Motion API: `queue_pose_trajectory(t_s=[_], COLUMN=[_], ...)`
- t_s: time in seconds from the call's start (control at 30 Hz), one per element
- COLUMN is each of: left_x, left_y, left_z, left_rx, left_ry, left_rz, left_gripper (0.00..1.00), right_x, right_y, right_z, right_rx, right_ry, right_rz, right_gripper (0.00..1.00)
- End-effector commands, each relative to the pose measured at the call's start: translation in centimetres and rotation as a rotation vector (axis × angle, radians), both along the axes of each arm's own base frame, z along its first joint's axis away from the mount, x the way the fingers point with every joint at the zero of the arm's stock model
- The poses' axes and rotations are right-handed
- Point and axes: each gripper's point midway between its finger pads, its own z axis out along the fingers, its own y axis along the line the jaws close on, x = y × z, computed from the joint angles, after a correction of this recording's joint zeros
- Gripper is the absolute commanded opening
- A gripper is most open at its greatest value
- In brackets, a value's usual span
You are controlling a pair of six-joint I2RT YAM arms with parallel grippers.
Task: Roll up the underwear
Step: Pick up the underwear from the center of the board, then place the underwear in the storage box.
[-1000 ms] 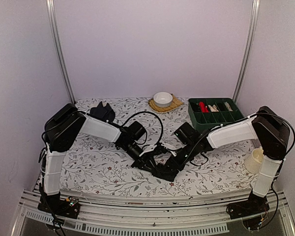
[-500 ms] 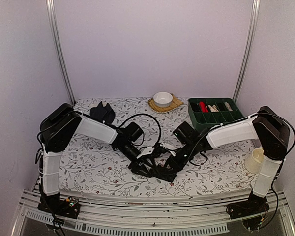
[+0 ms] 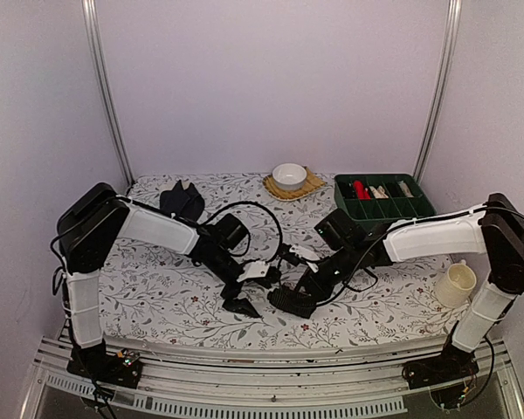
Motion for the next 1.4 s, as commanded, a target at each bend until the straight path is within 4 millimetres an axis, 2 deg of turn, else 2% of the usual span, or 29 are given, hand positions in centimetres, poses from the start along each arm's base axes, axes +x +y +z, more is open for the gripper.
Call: queue_pose_trajectory(t_s=[0.0,0.1,0.13,0.33,0.47,0.5,0.6,0.7,0.87,1.03,1.1,1.2,1.37], left_x=[0.2,0.3,0.6,3.3,6.2,6.9,8.8,9.3,9.2,9.1,8.5,7.9,9.6], left_y=[2.0,2.0,1.9,2.1,3.3,3.7,5.4,7.2,10.6,13.0,13.4,13.7,14.0], left_z=[-0.8,0.1,1.4,5.0,8.2,9.1,11.2,12.5,14.3,18.0,18.3,17.7,16.6], left_rx=[0.075,0.045,0.016,-0.061,-0.140,-0.164,-0.214,-0.246,-0.358,-0.508,-0.546,-0.562,-0.516], left_ry=[0.003,-0.010,-0.032,-0.116,-0.209,-0.234,-0.290,-0.325,-0.385,-0.492,-0.506,-0.514,-0.503], left_rz=[0.047,0.053,0.060,0.201,0.343,0.379,0.515,0.584,0.704,0.812,0.815,0.814,0.887], left_gripper=[0.98,0.98,0.99,0.99,0.98,0.99,0.98,0.99,0.98,0.98,0.99,0.99,0.98], right_x=[1.3,2.3,2.9,7.7,11.8,13.1,16.5,19.9,25.1,29.5,31.1,32.5,33.6], right_y=[-1.4,-2.9,-3.4,-8.0,-11.3,-12.0,-14.2,-15.9,-18.0,-19.6,-19.8,-20.4,-20.9], right_z=[3.0,3.8,4.1,6.6,9.9,11.2,13.4,15.6,16.2,16.2,15.9,14.7,12.7], right_rx=[0.022,0.002,-0.007,-0.051,-0.079,-0.077,-0.100,-0.128,-0.177,-0.194,-0.200,-0.224,-0.229], right_ry=[-0.072,-0.107,-0.118,-0.210,-0.321,-0.354,-0.408,-0.462,-0.471,-0.420,-0.400,-0.370,-0.310], right_rz=[-0.079,-0.145,-0.176,-0.441,-0.628,-0.679,-0.811,-0.911,-1.009,-1.054,-1.063,-1.069,-1.061], right_gripper=[0.03,0.03,0.03,0.02,0.02,0.02,0.03,0.02,0.02,0.03,0.02,0.03,0.03])
